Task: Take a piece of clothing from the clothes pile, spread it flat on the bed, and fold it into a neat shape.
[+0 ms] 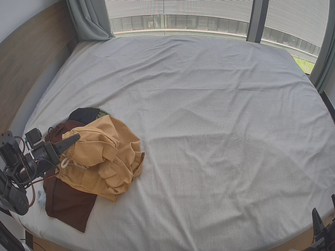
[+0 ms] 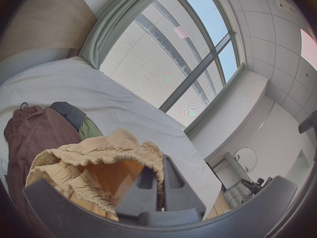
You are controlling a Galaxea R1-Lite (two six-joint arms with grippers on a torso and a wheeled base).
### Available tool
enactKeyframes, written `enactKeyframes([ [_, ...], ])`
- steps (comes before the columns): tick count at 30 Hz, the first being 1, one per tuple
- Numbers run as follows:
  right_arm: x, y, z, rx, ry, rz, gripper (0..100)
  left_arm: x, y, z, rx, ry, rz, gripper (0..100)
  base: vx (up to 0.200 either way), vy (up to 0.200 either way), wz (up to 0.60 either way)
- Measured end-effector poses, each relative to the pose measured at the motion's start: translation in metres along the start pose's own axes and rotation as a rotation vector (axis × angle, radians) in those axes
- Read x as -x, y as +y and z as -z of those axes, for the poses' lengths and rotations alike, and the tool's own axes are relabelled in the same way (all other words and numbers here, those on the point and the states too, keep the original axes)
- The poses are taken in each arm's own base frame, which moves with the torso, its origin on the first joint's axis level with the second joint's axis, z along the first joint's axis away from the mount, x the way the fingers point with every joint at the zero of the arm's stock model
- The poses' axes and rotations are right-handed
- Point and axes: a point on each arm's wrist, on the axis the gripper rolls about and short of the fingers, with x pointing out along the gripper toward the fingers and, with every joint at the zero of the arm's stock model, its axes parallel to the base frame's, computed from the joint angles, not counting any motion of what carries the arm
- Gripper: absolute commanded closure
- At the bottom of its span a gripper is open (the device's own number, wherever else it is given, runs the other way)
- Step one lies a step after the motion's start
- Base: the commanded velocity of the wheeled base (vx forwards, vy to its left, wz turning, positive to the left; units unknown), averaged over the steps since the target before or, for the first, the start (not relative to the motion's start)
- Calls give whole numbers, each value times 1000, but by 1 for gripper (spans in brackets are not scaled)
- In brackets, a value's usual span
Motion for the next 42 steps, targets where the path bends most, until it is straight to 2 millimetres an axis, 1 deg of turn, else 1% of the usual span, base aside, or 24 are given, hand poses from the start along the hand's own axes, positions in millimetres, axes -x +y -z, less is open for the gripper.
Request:
enactKeyframes([
  [6,0,0,0,0,0,0,0,-5,-13,3,-8,-13,2,100,0,0,0],
  [11,0,0,0,0,0,0,0,-13,-26,8,-12,-38,-15,100,0,0,0],
  [18,0,0,0,0,0,0,0,-20,-36,12,0,-66,-37,100,0,0,0],
  [22,0,0,0,0,0,0,0,-23,-41,13,71,-81,-40,100,0,0,0],
  [27,0,0,0,0,0,0,0,-28,-57,11,197,-144,-37,100,0,0,0],
  [34,0,0,0,0,0,0,0,-36,-77,5,217,-210,-3,100,0,0,0],
  [42,0,0,0,0,0,-1,0,-45,-94,6,265,-265,4,100,0,0,0],
])
